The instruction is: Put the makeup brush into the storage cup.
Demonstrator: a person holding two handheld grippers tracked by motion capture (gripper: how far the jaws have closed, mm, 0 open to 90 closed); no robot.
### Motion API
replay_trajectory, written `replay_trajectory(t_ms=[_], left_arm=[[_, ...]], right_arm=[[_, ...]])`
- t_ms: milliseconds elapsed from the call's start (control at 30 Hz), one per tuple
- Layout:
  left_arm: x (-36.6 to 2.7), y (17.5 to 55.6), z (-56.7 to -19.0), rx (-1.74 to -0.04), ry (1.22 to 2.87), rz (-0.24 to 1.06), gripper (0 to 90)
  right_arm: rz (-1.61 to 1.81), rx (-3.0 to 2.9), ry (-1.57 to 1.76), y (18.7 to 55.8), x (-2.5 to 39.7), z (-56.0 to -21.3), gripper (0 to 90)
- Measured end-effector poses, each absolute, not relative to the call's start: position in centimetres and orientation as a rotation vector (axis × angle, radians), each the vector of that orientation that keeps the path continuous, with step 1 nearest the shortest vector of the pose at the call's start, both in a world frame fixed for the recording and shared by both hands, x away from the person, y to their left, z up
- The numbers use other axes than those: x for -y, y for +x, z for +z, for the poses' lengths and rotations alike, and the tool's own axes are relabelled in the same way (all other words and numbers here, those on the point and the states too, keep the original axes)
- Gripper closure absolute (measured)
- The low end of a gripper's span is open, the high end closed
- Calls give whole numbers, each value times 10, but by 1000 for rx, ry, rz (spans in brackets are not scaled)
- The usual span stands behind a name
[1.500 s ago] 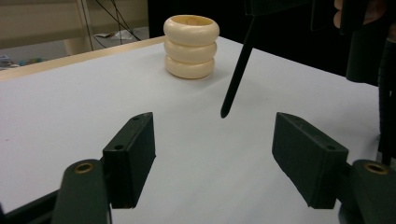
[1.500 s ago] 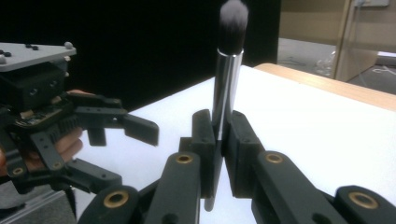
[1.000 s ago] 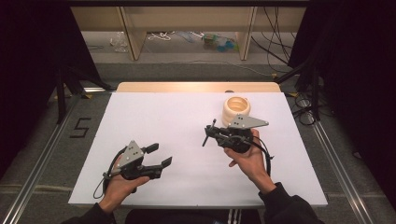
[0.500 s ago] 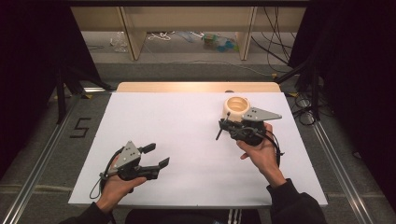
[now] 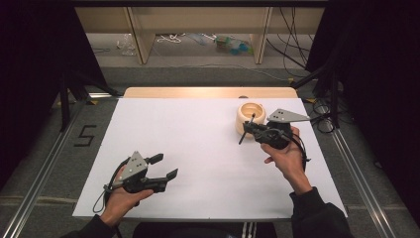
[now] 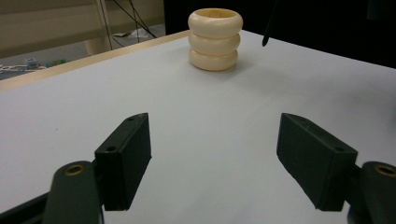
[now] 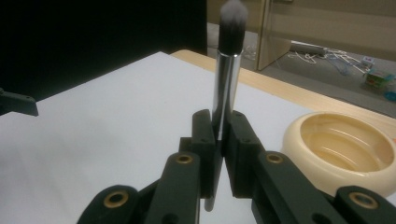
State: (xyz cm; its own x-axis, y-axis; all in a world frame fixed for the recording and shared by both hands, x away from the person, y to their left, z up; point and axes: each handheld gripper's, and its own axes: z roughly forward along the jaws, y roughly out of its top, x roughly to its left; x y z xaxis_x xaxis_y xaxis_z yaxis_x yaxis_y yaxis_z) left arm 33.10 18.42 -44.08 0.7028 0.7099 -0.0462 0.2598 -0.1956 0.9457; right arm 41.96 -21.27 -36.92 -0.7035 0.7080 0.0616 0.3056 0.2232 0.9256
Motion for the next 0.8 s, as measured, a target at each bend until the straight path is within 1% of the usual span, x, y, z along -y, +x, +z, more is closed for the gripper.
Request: replay_trajectory(t_ms=[533,800], left_arm=[[-182,331,-441,-768,1771,490,260],[-179,332,-442,-782,1764,482,239]], right_arm=[[1457,-2096,975,433,226,-364,839],[1447,-2077,997,441,231,-359,839]])
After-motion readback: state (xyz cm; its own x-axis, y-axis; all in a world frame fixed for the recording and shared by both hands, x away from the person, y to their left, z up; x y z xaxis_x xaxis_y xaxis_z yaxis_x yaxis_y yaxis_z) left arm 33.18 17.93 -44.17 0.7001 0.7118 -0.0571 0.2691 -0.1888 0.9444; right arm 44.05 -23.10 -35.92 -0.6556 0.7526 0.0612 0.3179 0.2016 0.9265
